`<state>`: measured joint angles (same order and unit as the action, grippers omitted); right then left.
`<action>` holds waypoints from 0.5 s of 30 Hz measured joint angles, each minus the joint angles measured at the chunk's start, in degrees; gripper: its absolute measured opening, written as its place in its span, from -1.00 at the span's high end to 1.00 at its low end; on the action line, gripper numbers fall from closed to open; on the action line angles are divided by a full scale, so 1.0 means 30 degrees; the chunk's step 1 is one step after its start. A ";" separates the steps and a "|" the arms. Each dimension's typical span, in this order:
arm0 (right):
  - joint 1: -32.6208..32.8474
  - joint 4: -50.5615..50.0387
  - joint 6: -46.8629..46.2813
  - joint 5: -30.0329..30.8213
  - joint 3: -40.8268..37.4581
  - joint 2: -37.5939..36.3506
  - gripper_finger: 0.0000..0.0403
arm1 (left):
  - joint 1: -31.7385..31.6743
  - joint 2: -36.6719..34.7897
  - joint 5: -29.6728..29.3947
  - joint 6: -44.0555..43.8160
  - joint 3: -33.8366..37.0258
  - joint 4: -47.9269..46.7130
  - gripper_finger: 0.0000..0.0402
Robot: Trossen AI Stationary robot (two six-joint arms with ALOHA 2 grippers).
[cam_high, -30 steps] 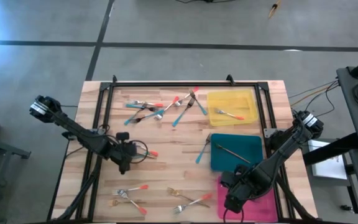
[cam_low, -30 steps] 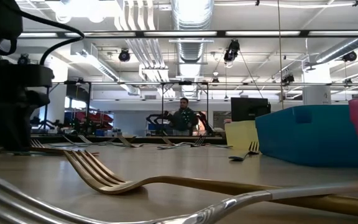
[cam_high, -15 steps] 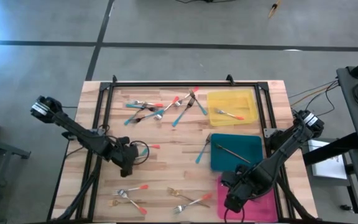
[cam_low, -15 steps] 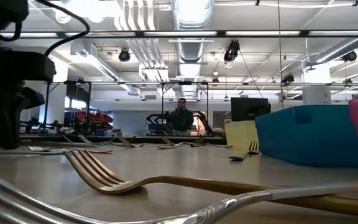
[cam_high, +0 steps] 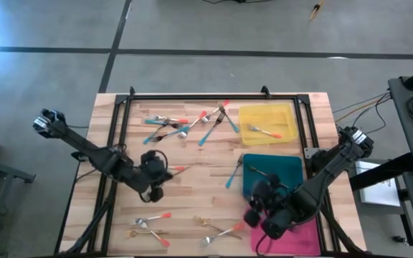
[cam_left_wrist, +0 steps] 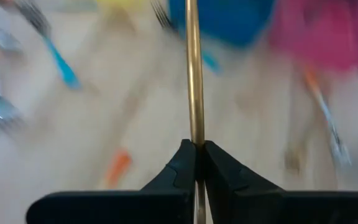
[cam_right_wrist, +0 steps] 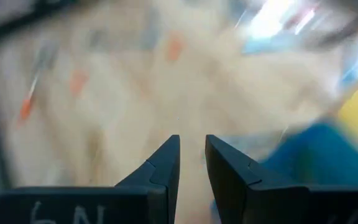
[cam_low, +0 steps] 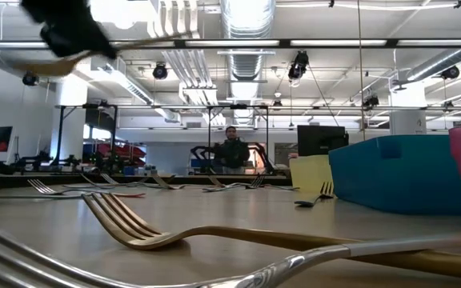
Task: Sort silverware by color (type)
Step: Put the gold fork into the blue bin
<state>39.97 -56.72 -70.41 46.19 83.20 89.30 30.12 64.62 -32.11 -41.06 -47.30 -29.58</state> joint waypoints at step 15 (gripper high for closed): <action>-0.6013 1.2043 0.7188 0.0454 -0.0007 -0.0213 0.27 | -0.1377 0.1546 -0.4755 -0.1241 -0.5097 -0.0031 1.00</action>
<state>21.93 -20.59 -48.84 47.55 83.18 88.66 25.99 69.26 -46.37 -44.78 -62.59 -29.67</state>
